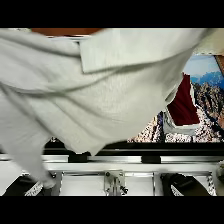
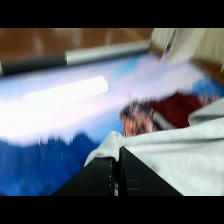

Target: Fold the shirts.

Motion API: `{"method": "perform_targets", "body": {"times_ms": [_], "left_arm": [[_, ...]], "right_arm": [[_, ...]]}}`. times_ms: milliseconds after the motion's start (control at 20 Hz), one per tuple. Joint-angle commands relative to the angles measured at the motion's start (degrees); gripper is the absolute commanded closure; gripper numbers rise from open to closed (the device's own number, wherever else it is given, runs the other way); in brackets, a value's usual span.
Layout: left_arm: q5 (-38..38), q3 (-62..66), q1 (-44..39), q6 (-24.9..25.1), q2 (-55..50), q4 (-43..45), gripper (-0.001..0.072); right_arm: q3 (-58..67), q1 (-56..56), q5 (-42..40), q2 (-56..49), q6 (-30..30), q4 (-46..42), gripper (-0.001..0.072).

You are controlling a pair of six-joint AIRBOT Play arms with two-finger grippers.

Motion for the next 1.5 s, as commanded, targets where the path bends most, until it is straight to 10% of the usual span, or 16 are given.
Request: {"method": "perform_targets", "body": {"times_ms": [0, 500, 550, 600, 650, 700, 950, 1450], "left_arm": [[-4.31, -15.74, 0.02, -0.50, -2.51, 1.66, 0.0668], [9.33, -45.68, 0.04, -0.46, -20.68, -5.90, 0.0665], [9.29, -45.35, 0.13, -0.46, -21.22, -5.88, 0.0603], [8.59, -44.74, 0.59, -0.37, -21.31, -5.73, 0.0363], [6.56, -43.65, 1.68, -0.24, -21.24, -5.55, 0.0063], [2.51, -41.75, 3.61, -0.26, -21.24, -4.04, 0.0001], [-18.10, -37.94, 17.90, -0.26, -17.14, 6.73, 0.0020], [1.70, -75.91, 30.18, 3.41, -5.64, -2.89, 0.0020]], "right_arm": [[-2.71, 0.04, -13.00, -9.40, 1.25, -1.92, 0.0626], [-11.41, 0.04, -1.42, -41.07, 12.07, 0.04, 0.0616], [-11.41, 0.04, -1.60, -41.46, 12.07, 0.50, 0.0600], [-11.32, 0.02, -1.97, -41.18, 12.04, 0.24, 0.0531], [-11.02, -0.09, -2.93, -40.46, 11.45, -0.63, 0.0231], [-10.71, -0.39, -4.57, -39.32, 9.77, -1.55, 0.0122], [-10.58, -10.45, -21.35, -32.89, 3.69, -7.98, 0.0123], [-34.45, -25.35, -22.16, -26.32, 0.28, 11.41, 0.0123]]}}
